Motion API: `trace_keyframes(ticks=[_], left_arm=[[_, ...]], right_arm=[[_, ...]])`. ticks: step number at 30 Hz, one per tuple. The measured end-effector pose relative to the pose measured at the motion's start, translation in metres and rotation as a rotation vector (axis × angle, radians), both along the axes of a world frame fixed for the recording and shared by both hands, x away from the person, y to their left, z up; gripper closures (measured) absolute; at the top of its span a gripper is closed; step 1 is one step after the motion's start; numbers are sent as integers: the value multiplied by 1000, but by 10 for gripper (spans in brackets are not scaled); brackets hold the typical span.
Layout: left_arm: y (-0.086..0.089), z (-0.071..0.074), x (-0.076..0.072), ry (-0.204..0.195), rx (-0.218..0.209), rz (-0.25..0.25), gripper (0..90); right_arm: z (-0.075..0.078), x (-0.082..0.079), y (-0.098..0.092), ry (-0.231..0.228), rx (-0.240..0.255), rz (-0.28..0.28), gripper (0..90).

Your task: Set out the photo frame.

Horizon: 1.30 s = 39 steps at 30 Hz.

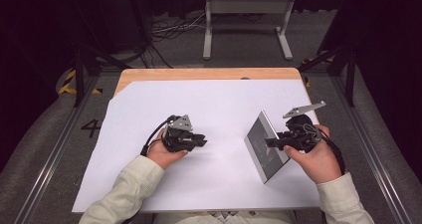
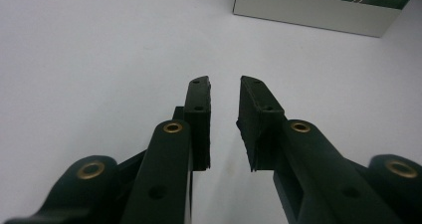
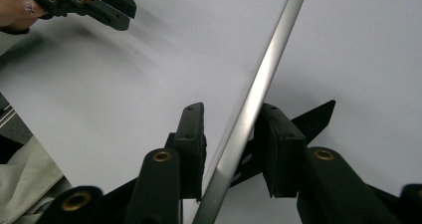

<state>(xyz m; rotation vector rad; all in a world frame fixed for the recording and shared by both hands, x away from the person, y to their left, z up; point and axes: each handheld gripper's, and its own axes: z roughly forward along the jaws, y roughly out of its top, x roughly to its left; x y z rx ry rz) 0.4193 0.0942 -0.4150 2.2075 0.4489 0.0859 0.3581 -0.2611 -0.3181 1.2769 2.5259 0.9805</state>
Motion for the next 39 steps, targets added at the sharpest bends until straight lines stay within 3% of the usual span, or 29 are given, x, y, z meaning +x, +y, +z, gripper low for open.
trace_keyframes(ticks=[11,15,21,28,39], left_arm=[[-1,-1,0,3,0,-4,752],[-1,-2,0,5,1,-4,752],[-1,-1,0,5,0,-4,753],[1,-1,1,7,0,1,753],[13,-2,2,13,-11,45,749]], right_arm=[[4,-3,0,-29,-18,-33,725],[7,-5,-1,-60,-42,-64,823],[8,-4,-1,-58,-11,-33,843],[11,-3,2,-71,-15,-8,843],[24,10,13,-110,-23,78,844]])
